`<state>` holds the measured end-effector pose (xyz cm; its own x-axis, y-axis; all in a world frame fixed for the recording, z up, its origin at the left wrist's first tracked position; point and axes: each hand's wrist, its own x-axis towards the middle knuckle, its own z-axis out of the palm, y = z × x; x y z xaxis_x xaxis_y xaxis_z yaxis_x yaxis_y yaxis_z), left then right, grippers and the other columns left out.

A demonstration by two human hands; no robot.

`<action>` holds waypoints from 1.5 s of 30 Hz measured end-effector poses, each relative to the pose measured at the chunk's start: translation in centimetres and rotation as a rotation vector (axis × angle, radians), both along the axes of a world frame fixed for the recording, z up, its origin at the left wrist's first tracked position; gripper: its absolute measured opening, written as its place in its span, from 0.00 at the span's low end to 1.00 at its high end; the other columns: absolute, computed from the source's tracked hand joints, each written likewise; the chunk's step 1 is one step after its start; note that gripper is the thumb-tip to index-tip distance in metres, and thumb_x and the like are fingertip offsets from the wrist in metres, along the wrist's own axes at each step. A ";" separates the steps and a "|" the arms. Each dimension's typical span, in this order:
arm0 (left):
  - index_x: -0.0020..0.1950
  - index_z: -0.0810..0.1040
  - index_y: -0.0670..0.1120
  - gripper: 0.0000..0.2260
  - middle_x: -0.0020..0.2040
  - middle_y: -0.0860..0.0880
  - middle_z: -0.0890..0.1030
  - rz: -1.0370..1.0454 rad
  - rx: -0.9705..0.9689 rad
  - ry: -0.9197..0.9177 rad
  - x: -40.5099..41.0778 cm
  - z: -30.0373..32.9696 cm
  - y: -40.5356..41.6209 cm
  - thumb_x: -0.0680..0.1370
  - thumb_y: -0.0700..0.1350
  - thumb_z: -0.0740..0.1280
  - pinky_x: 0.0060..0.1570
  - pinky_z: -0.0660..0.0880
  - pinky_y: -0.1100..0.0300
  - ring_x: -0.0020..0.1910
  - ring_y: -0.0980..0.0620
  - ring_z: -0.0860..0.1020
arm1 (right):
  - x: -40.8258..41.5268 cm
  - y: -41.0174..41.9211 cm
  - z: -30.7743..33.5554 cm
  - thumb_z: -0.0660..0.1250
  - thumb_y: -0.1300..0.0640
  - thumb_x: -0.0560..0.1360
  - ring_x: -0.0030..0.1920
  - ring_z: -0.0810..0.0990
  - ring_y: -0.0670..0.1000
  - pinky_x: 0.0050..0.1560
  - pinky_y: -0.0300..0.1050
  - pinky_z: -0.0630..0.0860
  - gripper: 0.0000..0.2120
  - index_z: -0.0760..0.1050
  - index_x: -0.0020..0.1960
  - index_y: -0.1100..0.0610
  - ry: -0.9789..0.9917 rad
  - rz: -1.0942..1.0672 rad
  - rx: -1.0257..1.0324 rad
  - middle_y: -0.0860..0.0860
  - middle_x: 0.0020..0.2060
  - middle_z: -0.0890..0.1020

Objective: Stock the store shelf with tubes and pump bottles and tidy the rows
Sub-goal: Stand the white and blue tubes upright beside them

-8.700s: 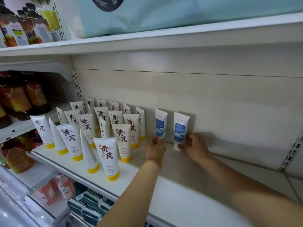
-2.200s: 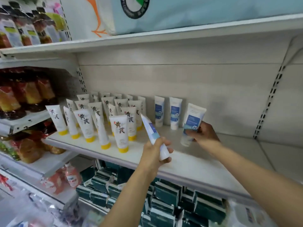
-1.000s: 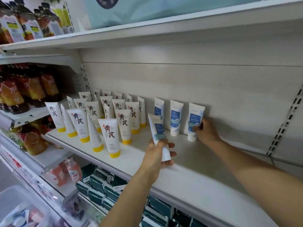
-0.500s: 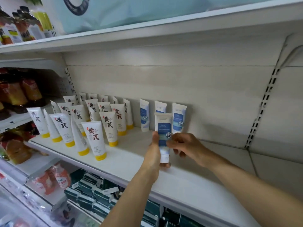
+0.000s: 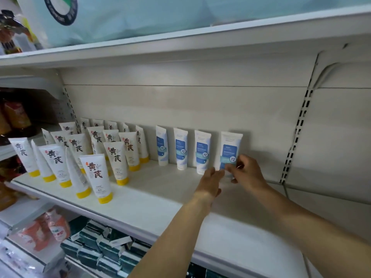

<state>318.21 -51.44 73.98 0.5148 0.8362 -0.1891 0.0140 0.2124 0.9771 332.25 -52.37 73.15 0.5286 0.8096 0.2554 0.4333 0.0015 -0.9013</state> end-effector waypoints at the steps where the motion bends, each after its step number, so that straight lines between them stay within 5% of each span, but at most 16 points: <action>1: 0.56 0.72 0.53 0.04 0.57 0.52 0.75 -0.002 -0.032 -0.009 0.5 0.0 0.1 0.82 0.48 0.59 0.61 0.70 0.55 0.56 0.54 0.72 | 0.5 0.3 -0.5 0.74 0.60 0.71 0.35 0.80 0.58 0.36 0.55 0.81 0.11 0.75 0.45 0.65 -0.036 -0.040 -0.006 0.58 0.37 0.80; 8: 0.51 0.72 0.51 0.04 0.48 0.51 0.78 0.007 -0.208 -0.111 2.2 -0.1 1.0 0.81 0.49 0.59 0.48 0.72 0.63 0.48 0.56 0.76 | 1.2 1.9 -1.9 0.75 0.60 0.70 0.36 0.75 0.54 0.36 0.45 0.71 0.10 0.75 0.45 0.62 -0.163 -0.127 -0.026 0.55 0.37 0.79; 17: 0.47 0.70 0.51 0.05 0.47 0.53 0.76 0.003 -0.277 -0.160 1.5 0.3 1.7 0.82 0.46 0.59 0.50 0.72 0.63 0.47 0.60 0.75 | 0.7 2.1 -2.2 0.74 0.66 0.68 0.43 0.78 0.53 0.43 0.42 0.70 0.13 0.76 0.51 0.63 -0.130 -0.112 -0.096 0.56 0.45 0.81; 26: 0.51 0.73 0.46 0.04 0.53 0.44 0.76 0.114 -0.222 -0.087 -0.4 -0.1 2.1 0.81 0.45 0.61 0.55 0.76 0.52 0.54 0.44 0.76 | -1.0 0.8 -2.4 0.64 0.60 0.76 0.48 0.77 0.59 0.49 0.51 0.74 0.05 0.69 0.50 0.59 -0.110 -0.272 -0.105 0.56 0.46 0.79; 33: 0.60 0.74 0.40 0.09 0.52 0.41 0.80 0.203 -0.258 -0.289 -5.7 -0.2 1.3 0.81 0.41 0.61 0.50 0.79 0.51 0.48 0.43 0.80 | -6.4 -0.5 -1.7 0.65 0.65 0.72 0.38 0.77 0.57 0.46 0.58 0.78 0.09 0.69 0.43 0.52 0.039 -0.163 0.001 0.52 0.38 0.77; 38: 0.60 0.74 0.40 0.09 0.53 0.39 0.82 0.233 -0.245 -0.375 -11.8 0.3 0.3 0.82 0.41 0.61 0.46 0.80 0.53 0.48 0.43 0.82 | -13.1 0.0 -0.2 0.65 0.65 0.75 0.33 0.75 0.53 0.35 0.45 0.74 0.07 0.71 0.45 0.54 0.121 -0.012 0.070 0.55 0.38 0.78; 45: 0.57 0.76 0.41 0.08 0.48 0.41 0.82 0.320 -0.173 -0.275 -23.2 0.5 -0.7 0.81 0.43 0.62 0.39 0.79 0.56 0.38 0.47 0.81 | -24.6 0.9 0.5 0.65 0.69 0.75 0.29 0.72 0.50 0.26 0.40 0.70 0.09 0.72 0.44 0.56 0.194 0.210 0.126 0.54 0.35 0.75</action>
<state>294.97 -52.10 74.52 0.2859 0.9296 -0.2326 -0.3337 0.3242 0.8852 307.63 -51.52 73.67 0.4021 0.8744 0.2717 0.2318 0.1898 -0.9541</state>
